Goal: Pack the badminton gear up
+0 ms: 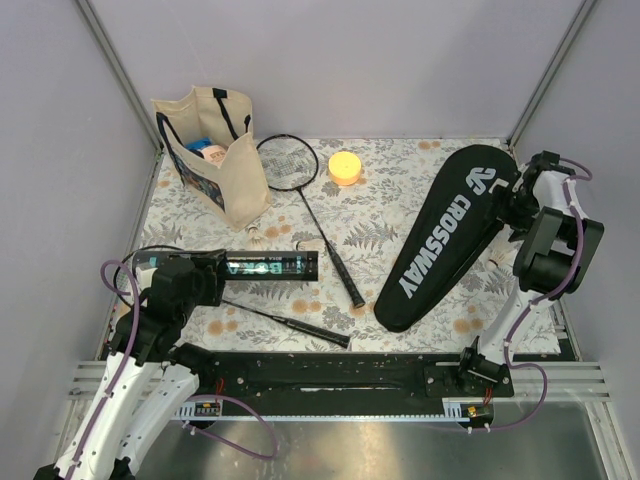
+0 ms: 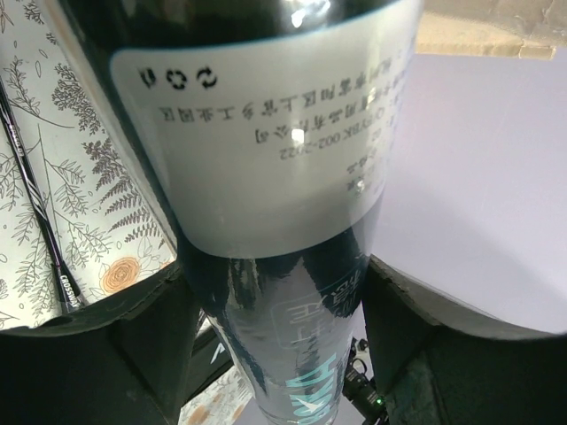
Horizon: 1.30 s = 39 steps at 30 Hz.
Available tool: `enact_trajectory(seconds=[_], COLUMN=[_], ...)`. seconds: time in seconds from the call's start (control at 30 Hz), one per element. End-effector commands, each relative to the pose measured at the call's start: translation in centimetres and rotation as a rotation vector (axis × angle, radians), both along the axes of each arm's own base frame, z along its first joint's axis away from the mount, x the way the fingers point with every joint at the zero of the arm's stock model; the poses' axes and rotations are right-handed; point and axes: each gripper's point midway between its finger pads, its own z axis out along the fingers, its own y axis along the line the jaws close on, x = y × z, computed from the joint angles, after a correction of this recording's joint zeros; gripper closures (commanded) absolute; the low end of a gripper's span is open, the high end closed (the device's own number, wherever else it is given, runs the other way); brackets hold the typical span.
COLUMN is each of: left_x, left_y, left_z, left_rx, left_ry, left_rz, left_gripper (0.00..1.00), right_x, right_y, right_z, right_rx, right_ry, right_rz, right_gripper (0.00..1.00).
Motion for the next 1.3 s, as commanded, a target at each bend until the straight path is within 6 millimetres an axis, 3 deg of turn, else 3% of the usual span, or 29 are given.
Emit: enact_trajectory(seconds=[0.0, 0.27, 0.43, 0.83, 0.97, 1.27], left_x=[0.7, 0.8, 0.8, 0.7, 0.6, 0.2], left_y=[0.2, 0.1, 0.1, 0.1, 0.2, 0.7], left_z=[3.3, 3.4, 3.7, 3.3, 3.2, 3.5], left_rx=[-0.007, -0.01, -0.005, -0.012, -0.011, -0.003], left_ry=[-0.106, -0.103, -0.11, -0.101, -0.104, -0.125], left_rz=[0.013, 0.01, 0.007, 0.008, 0.012, 0.026], left_gripper=[0.54, 0.54, 0.55, 0.55, 0.55, 0.55], right_x=[1.7, 1.1, 0.9, -0.3, -0.6, -0.5], right_y=[-0.2, 0.0, 0.3, 0.7, 1.0, 2.0], right_z=[1.8, 0.5, 0.2, 2.1, 3.1, 5.1], right_rx=[0.069, 0.133, 0.165, 0.153, 0.15, 0.177], right_ry=[-0.08, -0.042, -0.031, -0.048, -0.074, -0.139], right_rz=[0.019, 0.01, 0.016, 0.01, 0.008, -0.037], right_gripper=[0.17, 0.2, 0.29, 0.85, 1.0, 1.0])
